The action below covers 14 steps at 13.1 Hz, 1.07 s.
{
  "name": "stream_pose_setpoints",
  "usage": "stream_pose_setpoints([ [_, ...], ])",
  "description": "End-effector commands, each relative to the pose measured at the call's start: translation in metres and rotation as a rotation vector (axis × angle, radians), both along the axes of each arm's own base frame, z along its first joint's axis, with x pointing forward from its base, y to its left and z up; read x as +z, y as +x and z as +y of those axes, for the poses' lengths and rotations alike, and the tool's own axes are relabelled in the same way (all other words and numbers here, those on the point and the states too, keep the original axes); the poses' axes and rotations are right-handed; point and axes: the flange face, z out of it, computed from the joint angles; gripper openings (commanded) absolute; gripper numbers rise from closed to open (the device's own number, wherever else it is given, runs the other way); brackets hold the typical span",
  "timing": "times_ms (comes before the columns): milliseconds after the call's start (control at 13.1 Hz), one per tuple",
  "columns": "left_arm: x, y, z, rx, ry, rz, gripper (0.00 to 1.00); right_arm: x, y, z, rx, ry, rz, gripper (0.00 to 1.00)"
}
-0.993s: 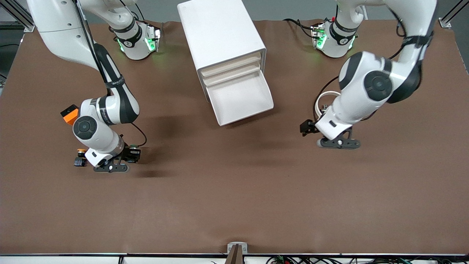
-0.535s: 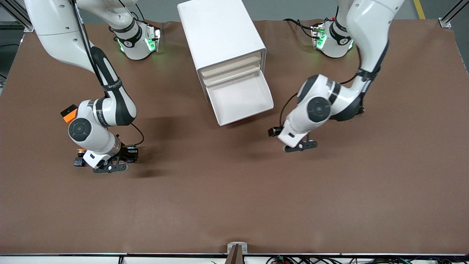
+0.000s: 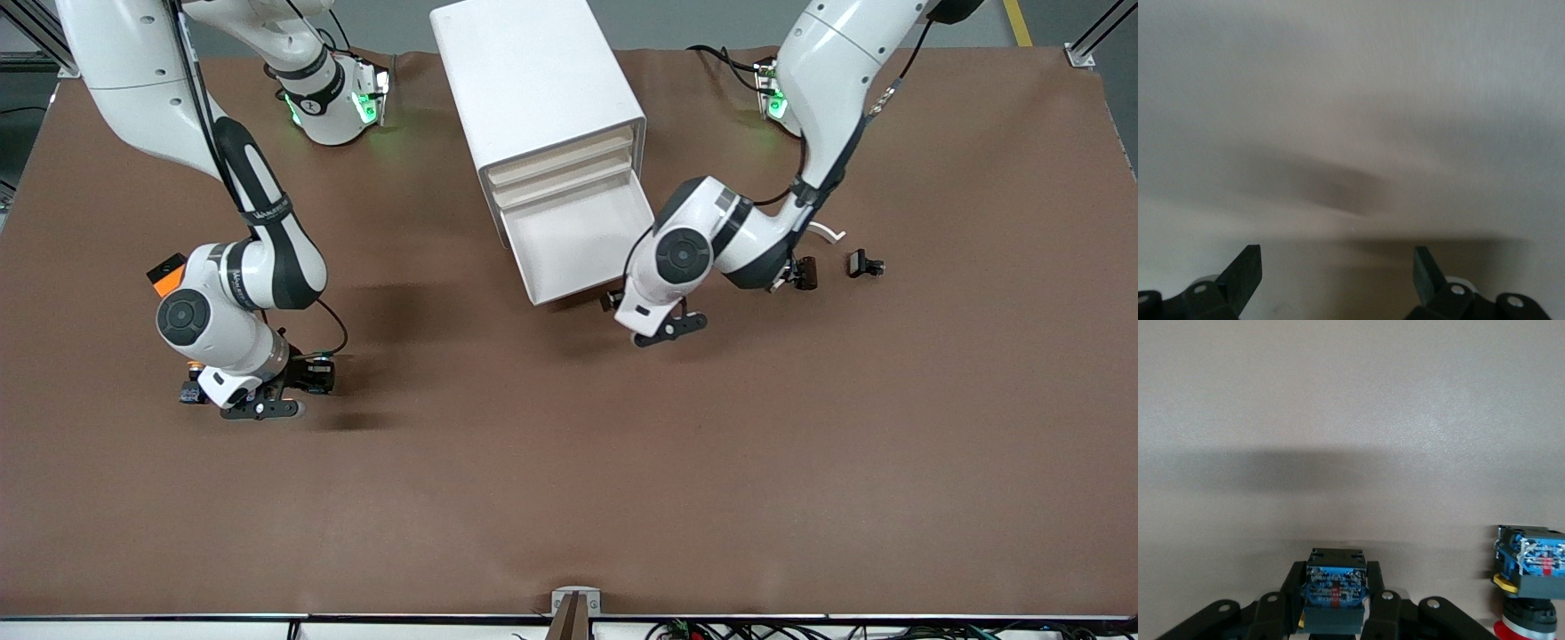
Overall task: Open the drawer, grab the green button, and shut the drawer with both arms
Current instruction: 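Set the green button down while the left gripper pushes the drawer shut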
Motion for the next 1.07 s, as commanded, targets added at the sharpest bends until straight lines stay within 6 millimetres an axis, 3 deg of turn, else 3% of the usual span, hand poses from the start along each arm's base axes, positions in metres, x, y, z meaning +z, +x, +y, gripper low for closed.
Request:
stream_pose_setpoints([
  [0, -0.014, -0.014, -0.018, 0.010, -0.002, 0.049, 1.00, -0.007, 0.008, -0.002, -0.007, 0.016, -0.006, 0.00],
  [306, -0.018, -0.039, -0.033, 0.039, 0.005, 0.125, 1.00, -0.009, 0.012, 0.000, -0.001, 0.016, -0.009, 0.00],
  [688, -0.025, -0.092, -0.061, -0.013, 0.049, 0.249, 1.00, -0.015, 0.019, 0.003, 0.003, 0.015, -0.010, 0.00],
  [993, -0.025, -0.132, -0.092, -0.031, 0.080, 0.250, 1.00, -0.013, 0.022, 0.004, 0.005, 0.016, -0.012, 0.00],
])
